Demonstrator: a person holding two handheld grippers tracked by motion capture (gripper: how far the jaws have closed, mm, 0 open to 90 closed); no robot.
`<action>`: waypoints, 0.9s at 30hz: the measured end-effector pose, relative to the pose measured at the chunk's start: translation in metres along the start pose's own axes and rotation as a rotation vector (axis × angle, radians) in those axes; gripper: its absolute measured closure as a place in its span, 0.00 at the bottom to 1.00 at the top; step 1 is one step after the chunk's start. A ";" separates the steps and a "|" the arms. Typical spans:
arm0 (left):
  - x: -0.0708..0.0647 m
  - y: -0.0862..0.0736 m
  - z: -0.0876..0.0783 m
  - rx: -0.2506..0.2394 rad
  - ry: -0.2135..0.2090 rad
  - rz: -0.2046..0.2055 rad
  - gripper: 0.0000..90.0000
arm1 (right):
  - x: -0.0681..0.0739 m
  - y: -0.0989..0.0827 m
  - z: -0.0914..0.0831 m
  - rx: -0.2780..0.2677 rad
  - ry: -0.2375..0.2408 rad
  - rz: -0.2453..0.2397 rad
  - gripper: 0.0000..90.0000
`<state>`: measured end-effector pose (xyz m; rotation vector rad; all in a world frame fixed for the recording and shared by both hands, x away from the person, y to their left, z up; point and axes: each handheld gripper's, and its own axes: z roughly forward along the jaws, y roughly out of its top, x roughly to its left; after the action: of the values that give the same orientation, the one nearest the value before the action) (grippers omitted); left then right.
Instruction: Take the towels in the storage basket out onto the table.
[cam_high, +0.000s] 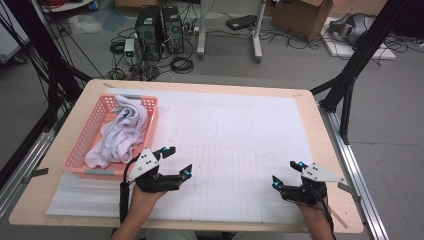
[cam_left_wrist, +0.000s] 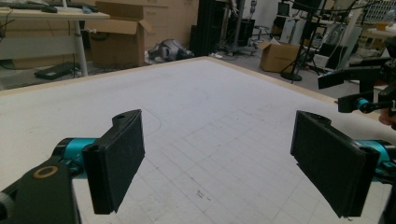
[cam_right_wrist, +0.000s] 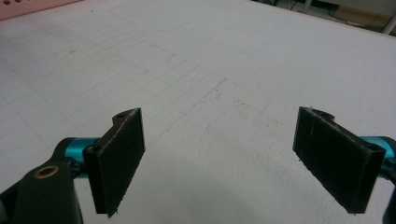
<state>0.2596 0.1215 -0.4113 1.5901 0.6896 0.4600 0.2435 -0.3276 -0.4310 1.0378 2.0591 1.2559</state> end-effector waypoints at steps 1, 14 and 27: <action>0.001 0.002 -0.001 -0.005 -0.001 -0.007 0.20 | 0.000 0.000 0.000 0.000 0.000 0.000 0.17; 0.008 0.017 -0.012 -0.019 -0.002 -0.014 0.21 | 0.001 0.000 0.000 0.003 0.000 -0.008 0.17; 0.013 0.042 -0.019 -0.030 -0.013 0.008 0.21 | 0.000 -0.001 -0.001 0.007 0.001 -0.010 0.17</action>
<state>0.2644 0.1426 -0.3687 1.5668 0.6644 0.4638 0.2426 -0.3279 -0.4312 1.0288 2.0686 1.2445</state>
